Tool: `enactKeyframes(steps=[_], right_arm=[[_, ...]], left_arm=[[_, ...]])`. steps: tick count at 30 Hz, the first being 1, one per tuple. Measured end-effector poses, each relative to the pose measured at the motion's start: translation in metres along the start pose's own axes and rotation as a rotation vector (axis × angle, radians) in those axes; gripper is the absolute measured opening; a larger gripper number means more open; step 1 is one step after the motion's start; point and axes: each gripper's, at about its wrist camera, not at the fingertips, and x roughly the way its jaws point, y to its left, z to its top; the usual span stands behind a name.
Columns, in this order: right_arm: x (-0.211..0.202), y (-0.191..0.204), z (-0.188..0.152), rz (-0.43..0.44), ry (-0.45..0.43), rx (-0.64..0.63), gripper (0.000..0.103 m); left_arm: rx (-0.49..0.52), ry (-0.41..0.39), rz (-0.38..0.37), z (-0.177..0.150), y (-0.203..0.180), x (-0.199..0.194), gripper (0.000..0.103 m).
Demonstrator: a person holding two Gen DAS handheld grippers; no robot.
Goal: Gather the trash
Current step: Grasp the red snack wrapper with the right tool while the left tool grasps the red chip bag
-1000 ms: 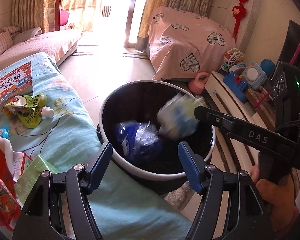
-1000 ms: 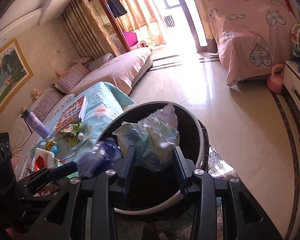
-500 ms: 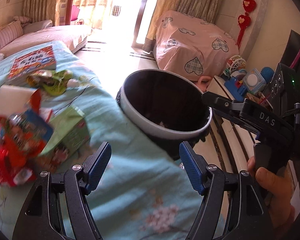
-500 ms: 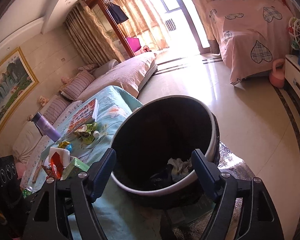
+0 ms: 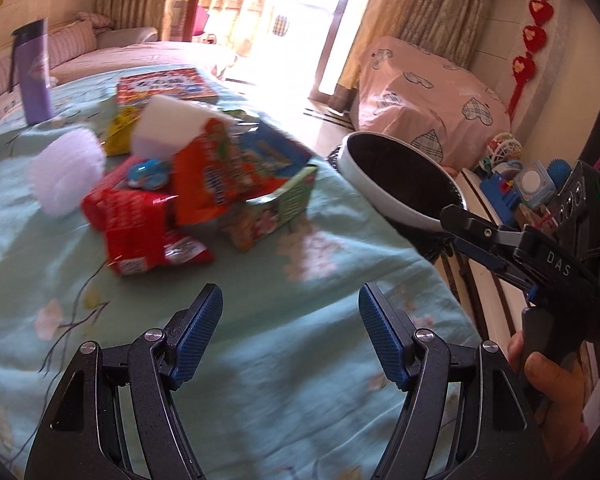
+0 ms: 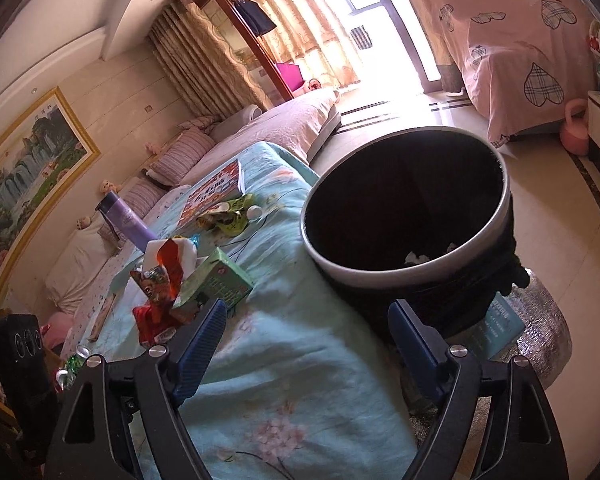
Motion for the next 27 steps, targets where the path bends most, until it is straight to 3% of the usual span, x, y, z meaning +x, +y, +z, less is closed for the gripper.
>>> enactKeyframes(steps=[17, 23, 27], right_arm=[[0.024, 0.061, -0.014, 0.064, 0.052, -0.114, 0.083], [0.042, 0.082, -0.011, 0.099, 0.071, -0.146, 0.059], [0.057, 0.093, -0.006, 0.131, 0.075, -0.154, 0.053]], left_arm=[[-0.141, -0.025, 0.119, -0.007, 0.072, -0.023, 0.072], [-0.176, -0.022, 0.137, 0.004, 0.09, -0.024, 0.072], [-0.169, -0.027, 0.131, 0.013, 0.092, -0.02, 0.072]])
